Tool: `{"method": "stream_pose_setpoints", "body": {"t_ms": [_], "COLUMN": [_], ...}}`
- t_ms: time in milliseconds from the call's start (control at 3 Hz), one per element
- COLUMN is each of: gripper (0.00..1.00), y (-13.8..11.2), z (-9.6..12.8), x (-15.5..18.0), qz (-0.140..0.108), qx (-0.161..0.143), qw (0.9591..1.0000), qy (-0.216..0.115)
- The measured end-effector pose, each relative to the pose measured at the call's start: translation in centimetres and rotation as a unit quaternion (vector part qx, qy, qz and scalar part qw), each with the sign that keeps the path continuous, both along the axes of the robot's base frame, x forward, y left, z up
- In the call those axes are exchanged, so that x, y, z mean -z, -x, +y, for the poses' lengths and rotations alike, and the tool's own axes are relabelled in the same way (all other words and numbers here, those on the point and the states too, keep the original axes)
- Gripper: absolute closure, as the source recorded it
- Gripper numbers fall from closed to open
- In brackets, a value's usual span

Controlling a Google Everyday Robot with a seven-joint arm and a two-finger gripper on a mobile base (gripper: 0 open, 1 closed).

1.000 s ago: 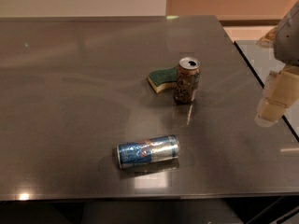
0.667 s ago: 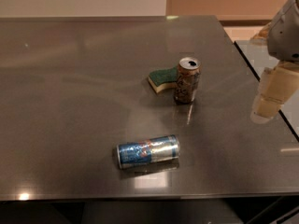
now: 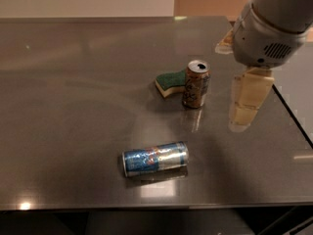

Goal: Place redbull can upright

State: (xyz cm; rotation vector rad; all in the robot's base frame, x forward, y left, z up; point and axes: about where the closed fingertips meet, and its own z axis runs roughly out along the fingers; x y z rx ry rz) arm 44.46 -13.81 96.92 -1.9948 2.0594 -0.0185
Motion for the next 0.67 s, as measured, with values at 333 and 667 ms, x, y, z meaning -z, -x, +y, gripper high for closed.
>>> {"method": "stream_pose_setpoints", "body": {"t_ms": [333,667], "gripper": [0.00,0.00], "y": [1.0,2.2], "z": [3.6,6.7], "x": [1.3,3.1], "qz": [0.010,0.016], "qx": [-0.044,-0.072], "qw": [0.9990,0.9972], "qy": [0.003,0.013]}}
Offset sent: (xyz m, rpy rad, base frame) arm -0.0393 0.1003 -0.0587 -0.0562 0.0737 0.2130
